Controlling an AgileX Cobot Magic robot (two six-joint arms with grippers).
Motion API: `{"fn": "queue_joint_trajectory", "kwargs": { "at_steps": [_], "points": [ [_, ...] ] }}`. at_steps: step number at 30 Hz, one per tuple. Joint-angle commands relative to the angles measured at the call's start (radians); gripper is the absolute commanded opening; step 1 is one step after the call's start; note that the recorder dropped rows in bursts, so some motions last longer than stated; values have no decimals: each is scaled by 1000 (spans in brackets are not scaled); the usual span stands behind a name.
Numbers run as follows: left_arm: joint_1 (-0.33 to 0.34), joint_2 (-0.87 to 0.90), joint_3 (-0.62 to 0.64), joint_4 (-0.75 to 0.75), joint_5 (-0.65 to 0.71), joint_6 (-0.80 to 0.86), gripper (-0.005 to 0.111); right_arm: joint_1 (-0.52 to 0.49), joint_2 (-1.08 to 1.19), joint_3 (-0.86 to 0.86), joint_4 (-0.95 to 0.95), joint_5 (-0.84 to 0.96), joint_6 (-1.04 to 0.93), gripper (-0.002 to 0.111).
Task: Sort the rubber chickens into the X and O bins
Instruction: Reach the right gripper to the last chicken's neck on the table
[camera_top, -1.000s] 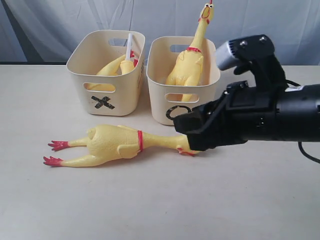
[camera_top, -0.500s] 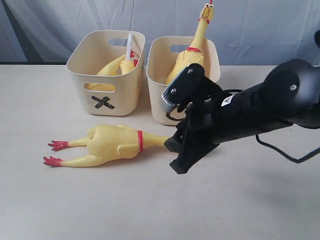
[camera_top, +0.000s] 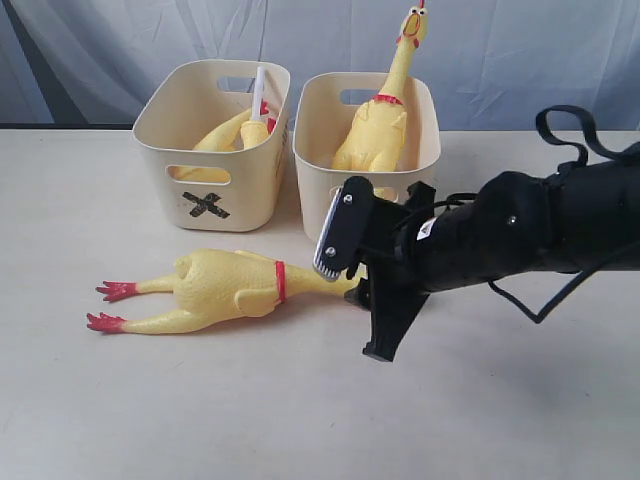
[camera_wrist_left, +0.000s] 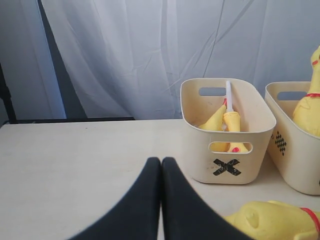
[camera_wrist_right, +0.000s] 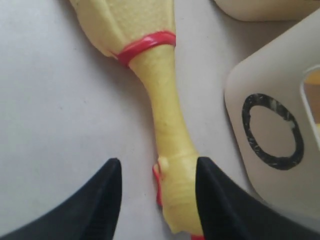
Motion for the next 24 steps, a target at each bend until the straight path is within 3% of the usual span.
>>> {"fn": "queue_joint_trajectory", "kwargs": {
  "at_steps": [1, 12, 21, 24],
  "points": [
    [-2, -5, 4, -15, -13, 3, 0, 0, 33, -6, -8, -32, -78, 45],
    [-2, -5, 4, -21, -13, 3, 0, 67, 126, -11, -66, -232, -81, 45],
    [-2, -5, 4, -23, -13, 3, 0, 69, 171, -70, -22, -242, -79, 45],
    [-2, -5, 4, -23, -13, 3, 0, 67, 178, -87, -22, -218, -79, 38]
  ]
}}
